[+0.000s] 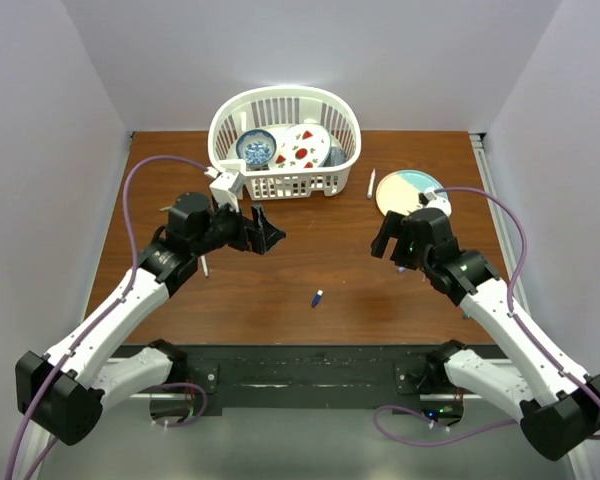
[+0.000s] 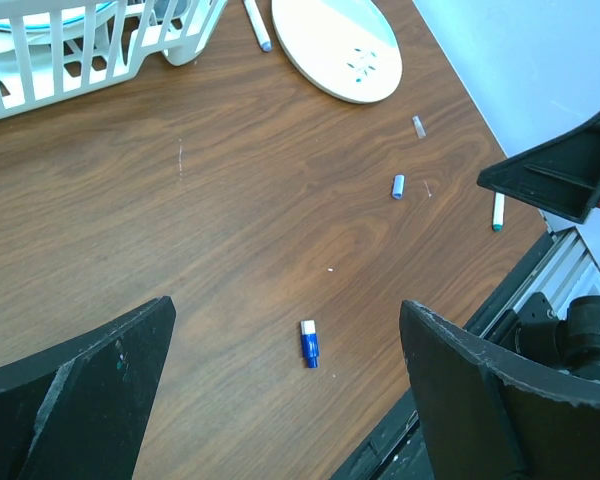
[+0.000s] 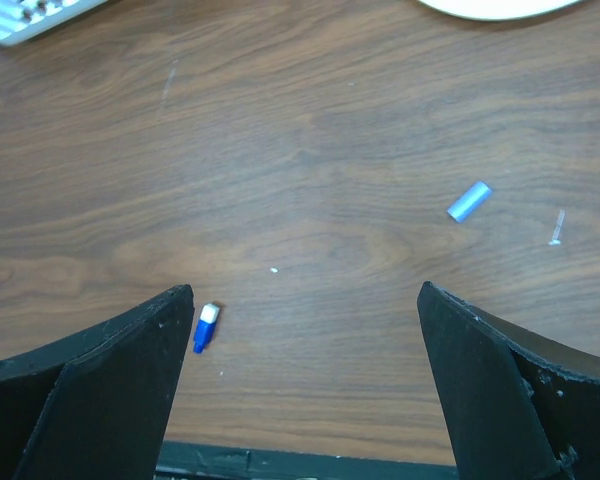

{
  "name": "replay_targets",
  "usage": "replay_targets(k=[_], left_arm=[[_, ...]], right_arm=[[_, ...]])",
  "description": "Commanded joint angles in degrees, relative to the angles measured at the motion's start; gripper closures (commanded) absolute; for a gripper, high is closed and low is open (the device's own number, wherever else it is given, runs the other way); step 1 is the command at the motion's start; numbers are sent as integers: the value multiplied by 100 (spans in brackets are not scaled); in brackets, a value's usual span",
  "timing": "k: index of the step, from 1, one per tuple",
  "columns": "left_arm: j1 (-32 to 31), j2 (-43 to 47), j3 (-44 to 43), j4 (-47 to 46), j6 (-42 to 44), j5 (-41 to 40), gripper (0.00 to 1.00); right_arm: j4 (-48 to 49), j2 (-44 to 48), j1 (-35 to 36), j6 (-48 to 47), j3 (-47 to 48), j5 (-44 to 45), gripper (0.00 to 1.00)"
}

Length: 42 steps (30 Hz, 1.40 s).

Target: Insert the pens into the pen caps

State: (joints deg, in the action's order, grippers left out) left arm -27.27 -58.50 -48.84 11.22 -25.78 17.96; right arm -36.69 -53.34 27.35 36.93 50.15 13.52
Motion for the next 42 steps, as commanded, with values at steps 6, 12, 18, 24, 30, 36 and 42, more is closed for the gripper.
replay_targets(k=[6, 12, 18, 24, 30, 36, 42], left_arm=[[2, 146, 76, -375, 3, 358, 0], [2, 277, 68, -401, -15, 446, 0], [2, 418, 85, -428, -41, 481, 0], [-24, 427, 94, -463, -59, 498, 0], [-51, 453, 94, -507, -76, 534, 0], [-165, 392, 41, -419, -6, 437, 0], [-165, 383, 41, -428, -6, 428, 1]], right_arm=[[-1200, -598, -19, 1087, 399, 1960, 1], [-1544, -1344, -1167, 1239, 207, 2015, 11], [-1561, -1539, -2260, 1457, -364, 1856, 37], [-1114, -1907, -3103, 1344, -673, 1603, 45], [-788, -2347, -3991, 993, -726, 1162, 47], [-594, -2383, -4370, 834, -823, 1074, 48], [-568, -2803, -4642, 904, -788, 1285, 48]])
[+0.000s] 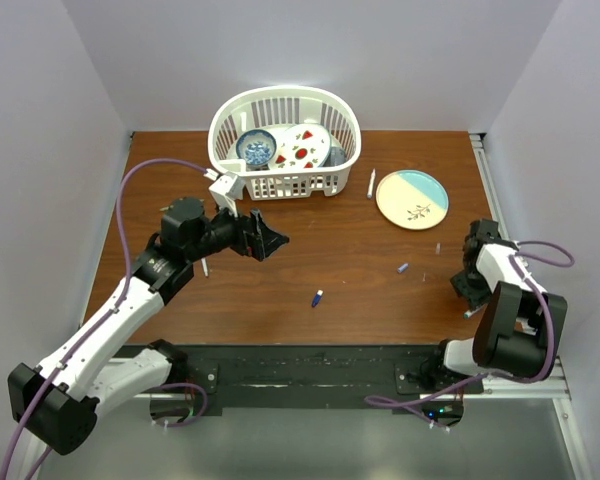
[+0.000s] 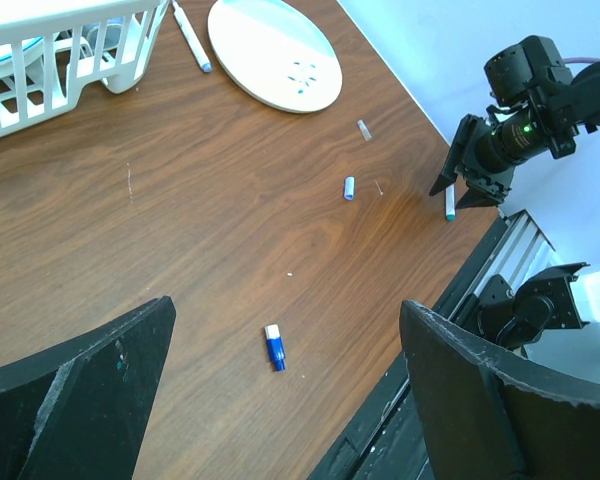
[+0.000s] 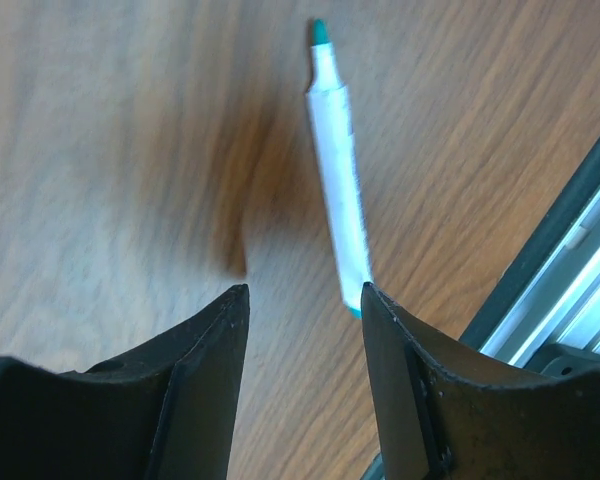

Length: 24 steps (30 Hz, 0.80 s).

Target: Insert the pens into the pen caps

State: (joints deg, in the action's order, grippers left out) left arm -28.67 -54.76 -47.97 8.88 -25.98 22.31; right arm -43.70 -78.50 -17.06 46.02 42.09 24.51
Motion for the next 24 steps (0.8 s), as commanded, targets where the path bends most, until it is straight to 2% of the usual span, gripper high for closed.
replay_targets(k=[1, 8, 16, 18, 21, 24], left_arm=[[-25, 1, -46, -185, 14, 2, 0], [-25, -43, -81, -177, 31, 2, 1], [-25, 18, -99, -124, 75, -42, 1], [-25, 36, -99, -106, 84, -59, 1], [-25, 80, -108, -80, 102, -95, 1], [-25, 106, -116, -36, 128, -139, 1]], right_arm=[[134, -324, -227, -14, 28, 194, 48], [274, -499, -473, 21, -42, 256, 48], [354, -737, -483, -40, -51, 142, 53], [380, -746, -483, -49, -60, 115, 57], [441, -763, -483, -75, -78, 28, 69], [468, -816, -483, -111, -95, -87, 73]])
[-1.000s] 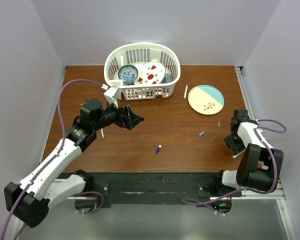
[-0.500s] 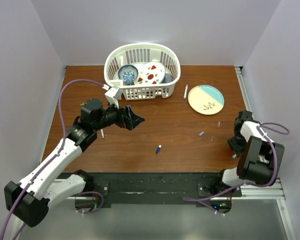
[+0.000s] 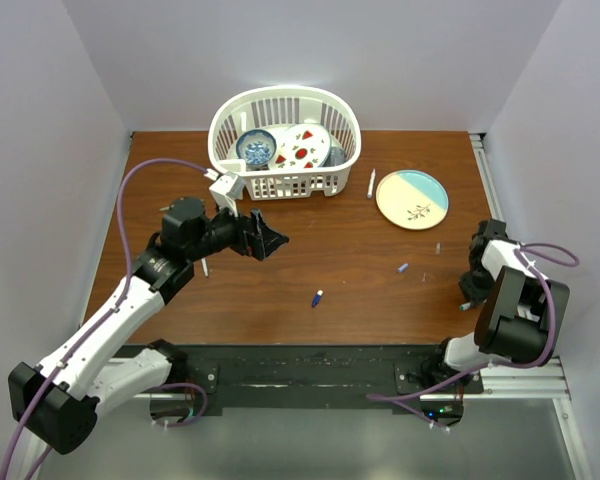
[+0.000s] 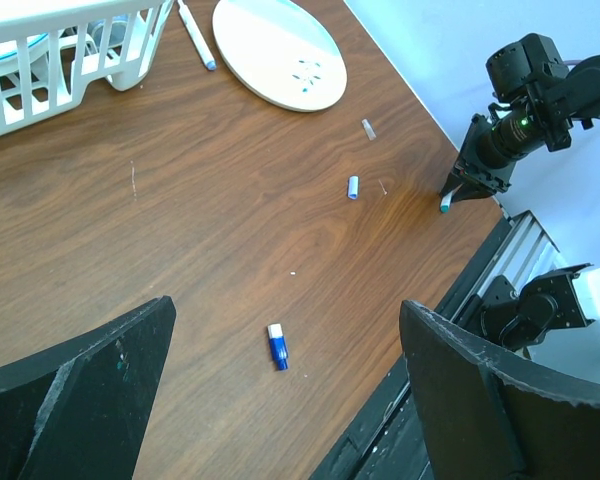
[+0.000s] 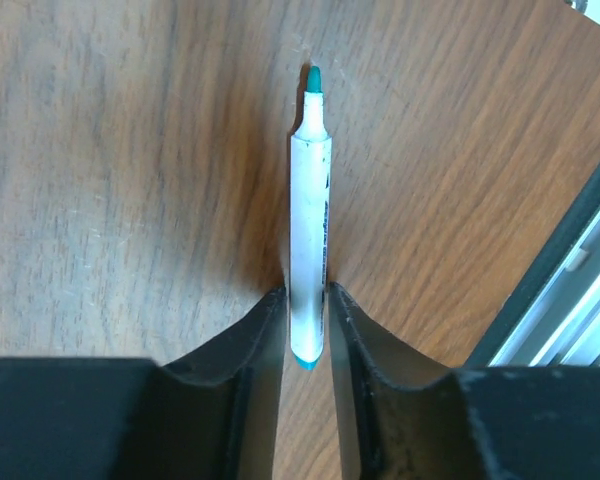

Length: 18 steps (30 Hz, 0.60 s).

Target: Insert the pens into the pen caps

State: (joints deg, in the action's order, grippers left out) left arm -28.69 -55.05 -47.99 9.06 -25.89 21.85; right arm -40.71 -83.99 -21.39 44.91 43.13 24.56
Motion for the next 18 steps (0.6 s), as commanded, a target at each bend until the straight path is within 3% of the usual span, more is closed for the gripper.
replay_targets(k=[1, 3, 6, 12, 18], left_arm=[[-23, 135, -114, -45, 128, -102, 1], [-23, 152, -114, -45, 128, -102, 1], [-32, 152, -132, -36, 137, -102, 1], [-32, 161, -106, -53, 146, -127, 2], [-32, -49, -105, 139, -74, -585, 4]], right_arm=[[186, -276, -50, -25, -209, -126, 75], [309, -259, -50, -122, -253, -302, 89], [493, -171, -50, -289, -340, -565, 100], [704, 101, -50, -509, -446, -698, 100], [1065, 997, -32, -825, -718, -1172, 100]])
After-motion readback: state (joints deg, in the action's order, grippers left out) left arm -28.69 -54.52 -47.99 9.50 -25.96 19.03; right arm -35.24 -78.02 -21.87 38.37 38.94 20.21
